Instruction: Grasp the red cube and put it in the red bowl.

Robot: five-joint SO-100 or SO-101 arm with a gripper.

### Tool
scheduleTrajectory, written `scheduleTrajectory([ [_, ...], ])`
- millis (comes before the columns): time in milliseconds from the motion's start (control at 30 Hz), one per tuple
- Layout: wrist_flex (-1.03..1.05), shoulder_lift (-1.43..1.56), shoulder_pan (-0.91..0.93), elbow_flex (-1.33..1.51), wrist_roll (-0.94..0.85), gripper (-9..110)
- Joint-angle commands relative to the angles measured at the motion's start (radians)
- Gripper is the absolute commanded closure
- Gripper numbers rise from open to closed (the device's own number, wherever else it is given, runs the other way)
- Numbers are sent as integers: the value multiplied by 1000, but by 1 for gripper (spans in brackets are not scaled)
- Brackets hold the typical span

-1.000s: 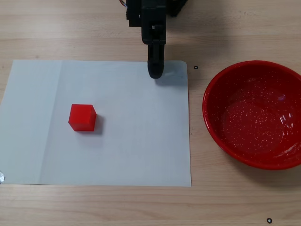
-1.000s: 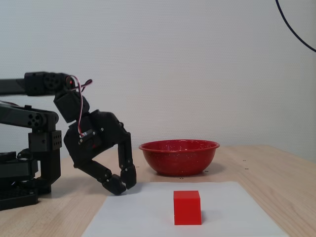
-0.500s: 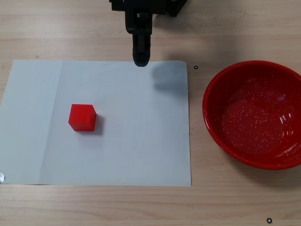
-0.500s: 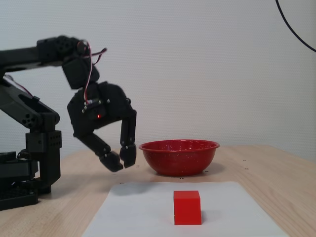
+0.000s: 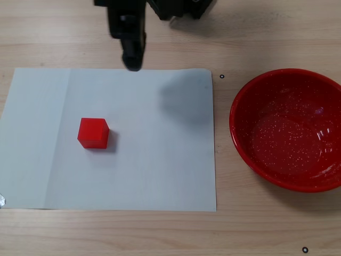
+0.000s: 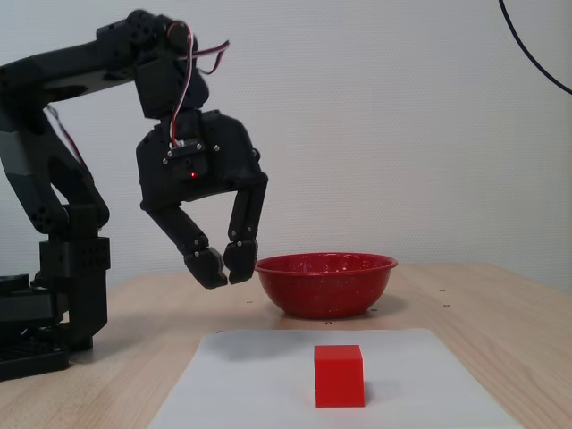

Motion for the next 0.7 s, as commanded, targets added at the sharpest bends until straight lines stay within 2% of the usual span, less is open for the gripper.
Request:
scheduleTrajectory([
  [0, 6, -5, -28, -129, 29, 101],
  [667, 176, -479, -123, -698, 106, 97],
])
